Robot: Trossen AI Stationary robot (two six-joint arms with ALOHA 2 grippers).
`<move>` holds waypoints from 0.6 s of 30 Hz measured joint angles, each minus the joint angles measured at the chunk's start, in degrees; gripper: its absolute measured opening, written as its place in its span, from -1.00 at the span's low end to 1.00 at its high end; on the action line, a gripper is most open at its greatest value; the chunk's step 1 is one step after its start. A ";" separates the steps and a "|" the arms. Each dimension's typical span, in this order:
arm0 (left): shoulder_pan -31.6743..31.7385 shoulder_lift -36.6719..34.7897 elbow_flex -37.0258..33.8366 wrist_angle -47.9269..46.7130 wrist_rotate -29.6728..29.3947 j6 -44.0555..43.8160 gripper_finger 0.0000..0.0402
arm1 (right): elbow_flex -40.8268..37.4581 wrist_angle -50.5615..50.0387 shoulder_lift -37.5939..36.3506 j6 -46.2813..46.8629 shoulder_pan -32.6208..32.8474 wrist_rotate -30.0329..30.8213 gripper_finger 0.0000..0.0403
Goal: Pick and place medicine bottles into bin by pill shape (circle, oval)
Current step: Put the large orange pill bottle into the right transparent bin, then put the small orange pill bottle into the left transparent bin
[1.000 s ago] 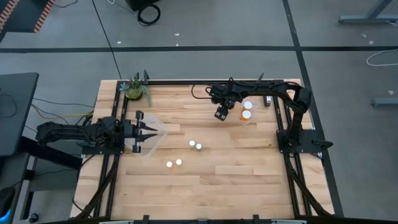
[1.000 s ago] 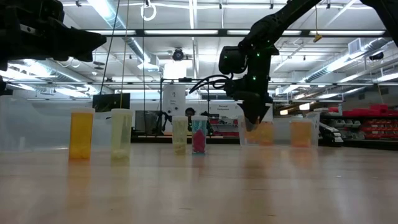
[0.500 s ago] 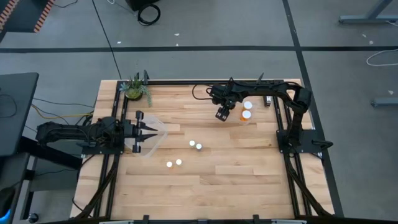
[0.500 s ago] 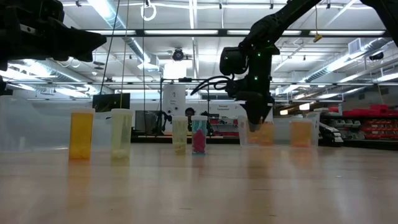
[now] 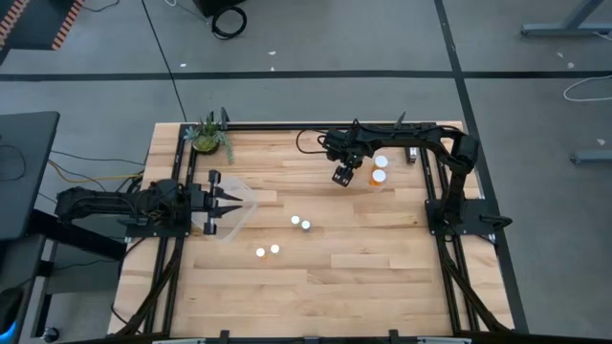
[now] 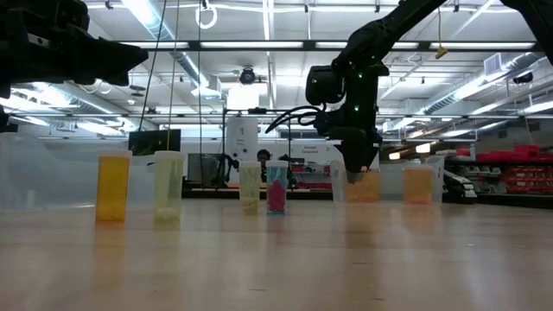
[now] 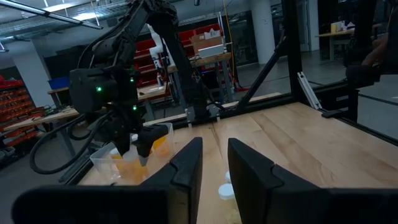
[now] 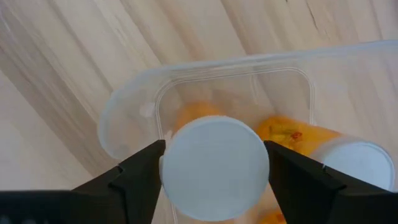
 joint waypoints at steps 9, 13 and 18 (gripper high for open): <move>0.00 -0.01 0.01 -0.01 0.01 0.01 -0.61 | 2.49 -1.27 -0.49 -0.91 0.03 0.02 0.42; 0.00 -0.01 -0.01 0.01 -0.01 0.01 -0.58 | 3.75 -2.15 -1.76 -0.86 0.05 0.08 0.42; 0.00 -0.02 0.01 -0.01 0.01 0.00 -0.57 | 3.82 -2.58 -6.26 -0.39 0.16 0.51 0.42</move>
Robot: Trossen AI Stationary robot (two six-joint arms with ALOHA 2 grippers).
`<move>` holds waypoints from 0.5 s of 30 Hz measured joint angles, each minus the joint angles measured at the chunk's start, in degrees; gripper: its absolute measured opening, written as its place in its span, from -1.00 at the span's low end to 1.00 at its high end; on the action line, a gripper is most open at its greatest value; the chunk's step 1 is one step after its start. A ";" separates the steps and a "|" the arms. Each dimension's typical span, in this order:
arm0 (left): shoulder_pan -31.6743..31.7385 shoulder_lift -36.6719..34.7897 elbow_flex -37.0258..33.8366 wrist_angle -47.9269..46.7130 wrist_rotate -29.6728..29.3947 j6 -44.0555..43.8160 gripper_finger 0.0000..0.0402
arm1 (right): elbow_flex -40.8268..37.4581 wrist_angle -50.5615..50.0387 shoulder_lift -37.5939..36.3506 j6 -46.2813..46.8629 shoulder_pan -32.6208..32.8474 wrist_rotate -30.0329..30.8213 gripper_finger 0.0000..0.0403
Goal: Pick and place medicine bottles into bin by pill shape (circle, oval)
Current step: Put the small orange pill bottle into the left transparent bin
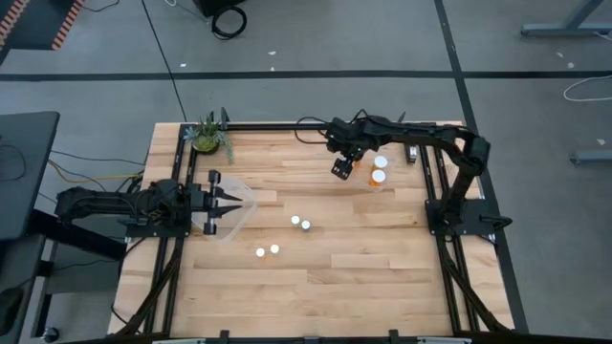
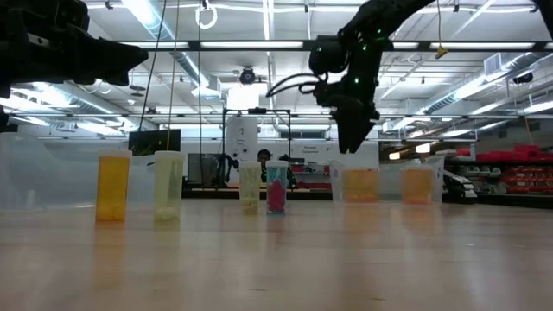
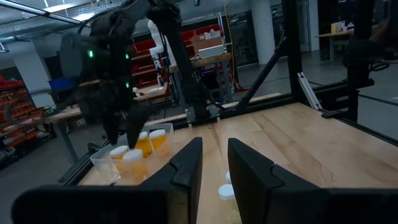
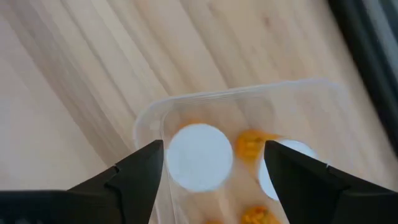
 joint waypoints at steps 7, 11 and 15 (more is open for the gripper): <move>0.00 0.00 -0.02 0.02 0.00 0.00 -0.61 | 0.00 0.02 -8.42 0.73 2.28 0.16 0.42; 0.00 0.00 -0.01 0.01 0.00 0.00 -0.60 | 0.01 0.01 -13.64 0.70 4.43 0.15 0.42; 0.00 0.00 0.00 0.01 0.00 0.00 -0.58 | 0.00 0.16 -18.76 -0.61 7.20 -0.26 0.42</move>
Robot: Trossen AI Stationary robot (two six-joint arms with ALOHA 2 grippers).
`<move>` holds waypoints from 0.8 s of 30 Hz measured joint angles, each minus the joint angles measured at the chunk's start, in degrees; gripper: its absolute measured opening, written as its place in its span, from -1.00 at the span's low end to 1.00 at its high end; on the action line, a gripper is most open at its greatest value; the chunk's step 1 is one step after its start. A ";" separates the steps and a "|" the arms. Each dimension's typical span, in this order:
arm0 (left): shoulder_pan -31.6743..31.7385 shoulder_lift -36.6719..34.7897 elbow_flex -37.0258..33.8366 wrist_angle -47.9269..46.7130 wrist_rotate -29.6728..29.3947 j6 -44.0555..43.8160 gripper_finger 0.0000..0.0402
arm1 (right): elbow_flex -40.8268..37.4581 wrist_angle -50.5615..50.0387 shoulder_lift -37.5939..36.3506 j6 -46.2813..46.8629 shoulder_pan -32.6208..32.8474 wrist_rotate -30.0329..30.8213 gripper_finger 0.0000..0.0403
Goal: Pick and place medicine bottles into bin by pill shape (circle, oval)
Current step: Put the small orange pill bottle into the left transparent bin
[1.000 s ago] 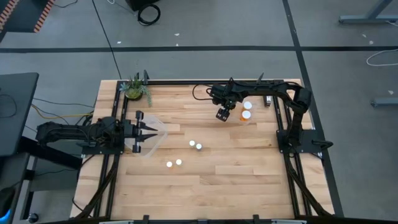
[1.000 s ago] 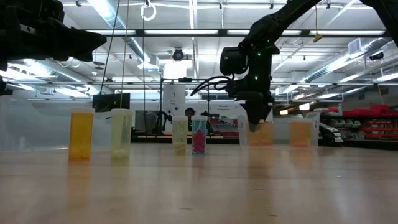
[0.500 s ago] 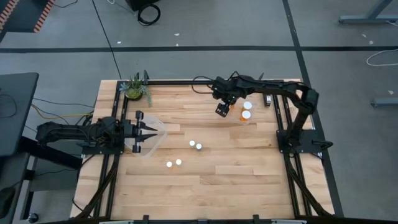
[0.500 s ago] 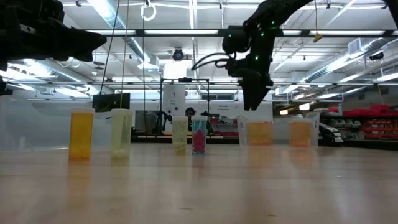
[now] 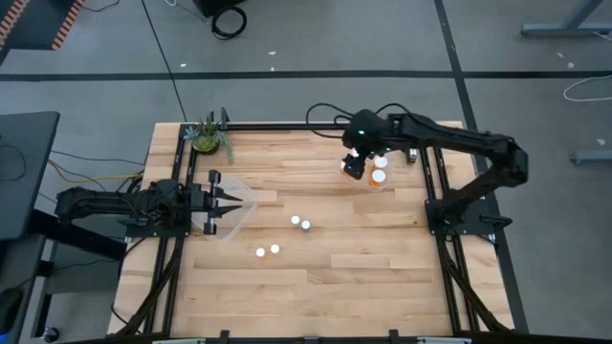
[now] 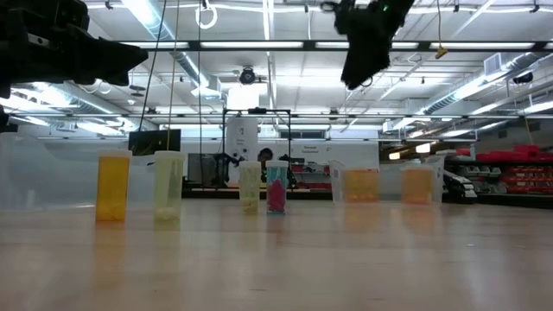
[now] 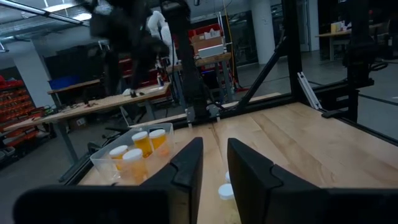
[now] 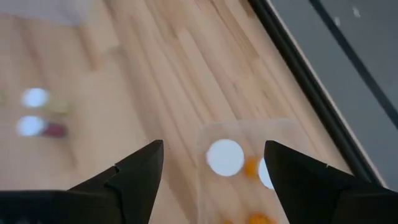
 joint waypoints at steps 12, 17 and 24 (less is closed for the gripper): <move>0.00 0.00 0.00 0.00 0.00 0.00 -0.61 | -2.67 8.81 -14.58 -2.74 9.40 -0.02 0.42; 0.00 0.00 -0.02 0.00 0.00 0.02 -0.60 | -7.89 10.49 -20.10 -2.74 12.00 3.55 0.42; 0.00 0.00 -0.02 0.00 -0.02 0.00 -0.59 | -20.57 21.99 -28.86 -2.50 13.34 3.47 0.42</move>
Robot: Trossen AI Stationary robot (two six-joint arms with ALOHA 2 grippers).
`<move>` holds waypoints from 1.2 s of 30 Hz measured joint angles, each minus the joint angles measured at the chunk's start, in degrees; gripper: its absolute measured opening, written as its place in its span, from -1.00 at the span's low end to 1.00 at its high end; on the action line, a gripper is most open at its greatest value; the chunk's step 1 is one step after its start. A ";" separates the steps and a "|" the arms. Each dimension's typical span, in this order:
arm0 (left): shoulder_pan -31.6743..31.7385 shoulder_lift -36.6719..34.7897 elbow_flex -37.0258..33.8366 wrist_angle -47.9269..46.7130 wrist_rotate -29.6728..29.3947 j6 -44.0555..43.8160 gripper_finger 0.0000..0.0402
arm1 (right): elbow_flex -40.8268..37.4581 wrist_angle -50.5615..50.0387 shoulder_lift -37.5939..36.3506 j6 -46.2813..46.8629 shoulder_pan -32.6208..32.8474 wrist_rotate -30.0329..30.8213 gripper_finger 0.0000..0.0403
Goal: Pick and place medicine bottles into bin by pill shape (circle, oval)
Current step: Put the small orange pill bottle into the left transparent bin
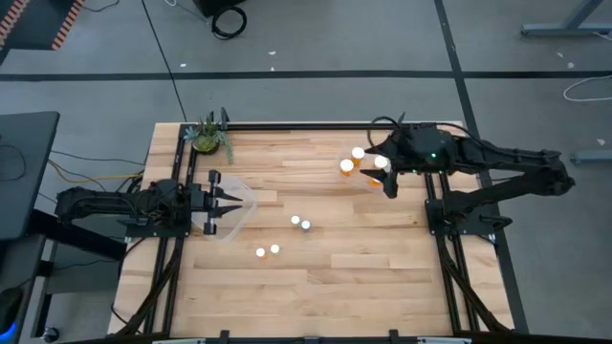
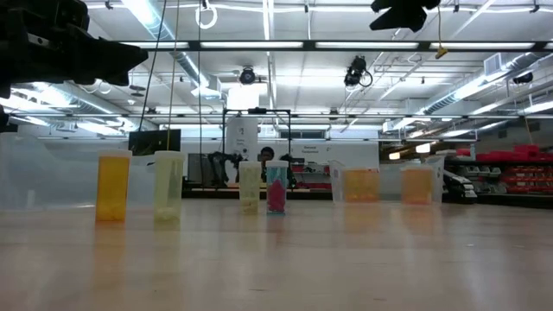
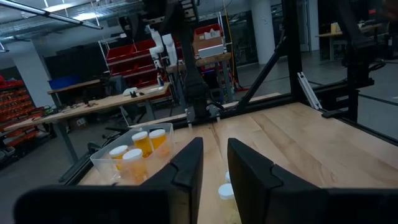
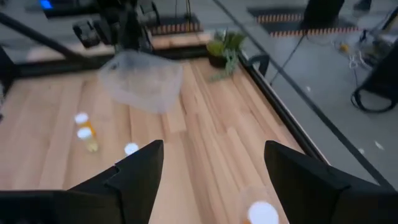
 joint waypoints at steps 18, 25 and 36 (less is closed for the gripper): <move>0.00 0.00 0.00 0.00 0.02 0.00 -0.59 | -27.48 37.13 -18.41 -4.63 1.51 -9.72 0.42; 0.00 0.00 0.02 0.00 0.02 0.00 -0.60 | -32.19 38.24 -24.84 -3.93 1.51 -10.56 0.42; 0.00 0.00 0.01 0.00 0.02 0.00 -0.59 | -44.94 51.08 -29.16 -2.67 1.51 -9.22 0.42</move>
